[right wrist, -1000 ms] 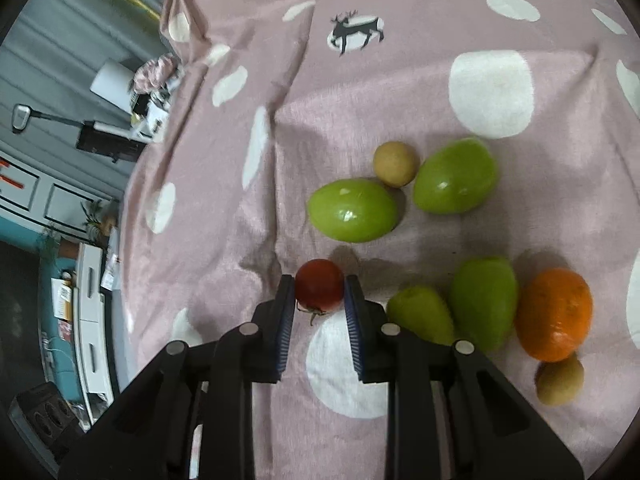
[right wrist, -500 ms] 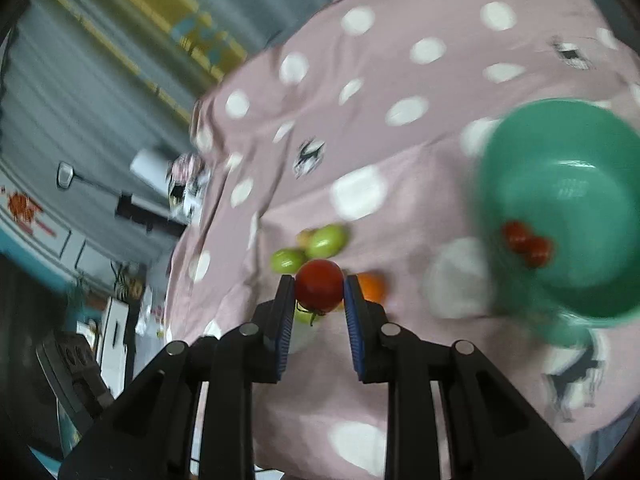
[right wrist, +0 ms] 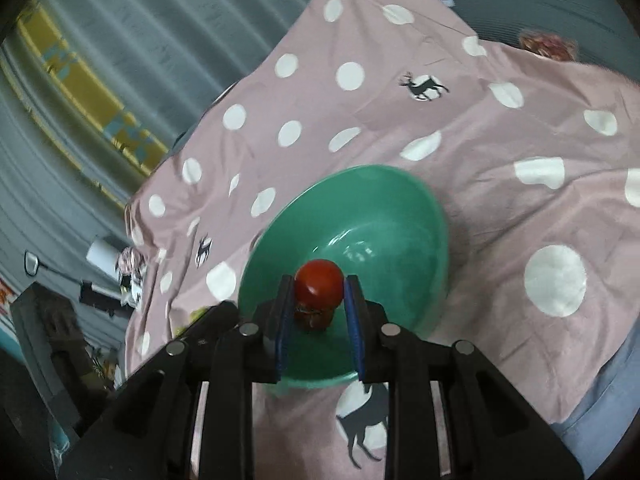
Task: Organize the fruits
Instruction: 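Lower both tools into the teal bowl and open them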
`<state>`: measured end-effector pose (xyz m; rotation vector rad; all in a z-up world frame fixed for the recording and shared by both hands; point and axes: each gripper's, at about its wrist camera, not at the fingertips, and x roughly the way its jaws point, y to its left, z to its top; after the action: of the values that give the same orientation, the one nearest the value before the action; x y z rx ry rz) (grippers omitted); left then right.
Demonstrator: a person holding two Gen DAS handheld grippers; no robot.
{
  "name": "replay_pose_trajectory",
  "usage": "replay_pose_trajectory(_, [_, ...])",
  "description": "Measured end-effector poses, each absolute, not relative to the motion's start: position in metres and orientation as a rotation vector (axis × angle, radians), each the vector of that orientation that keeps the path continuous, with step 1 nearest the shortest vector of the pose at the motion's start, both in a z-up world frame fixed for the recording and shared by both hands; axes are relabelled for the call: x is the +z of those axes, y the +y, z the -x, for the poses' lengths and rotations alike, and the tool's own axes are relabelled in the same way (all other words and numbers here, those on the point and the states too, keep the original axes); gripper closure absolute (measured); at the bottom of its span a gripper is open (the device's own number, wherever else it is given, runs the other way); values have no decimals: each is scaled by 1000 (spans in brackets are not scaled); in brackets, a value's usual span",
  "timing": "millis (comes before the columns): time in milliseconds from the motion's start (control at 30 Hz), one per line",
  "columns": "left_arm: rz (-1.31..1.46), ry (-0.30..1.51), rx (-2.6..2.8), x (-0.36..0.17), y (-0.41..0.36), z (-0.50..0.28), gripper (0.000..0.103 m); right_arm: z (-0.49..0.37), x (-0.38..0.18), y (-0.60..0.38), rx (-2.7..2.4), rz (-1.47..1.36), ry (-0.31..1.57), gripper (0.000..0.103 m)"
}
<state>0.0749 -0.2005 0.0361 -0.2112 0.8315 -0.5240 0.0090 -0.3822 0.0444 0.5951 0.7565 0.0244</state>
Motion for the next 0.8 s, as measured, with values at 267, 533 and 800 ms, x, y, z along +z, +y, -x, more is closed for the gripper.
replay_pose_trajectory(267, [184, 866, -484, 11, -218, -91, 74, -13, 30, -400, -40, -567, 798, 78])
replay_pose_trajectory(533, [227, 883, -510, 6, -207, -94, 74, -11, 27, -400, -55, -575, 814, 78])
replay_pose_trajectory(800, [205, 896, -503, 2, -207, -92, 74, -15, 27, -393, -33, -586, 831, 75])
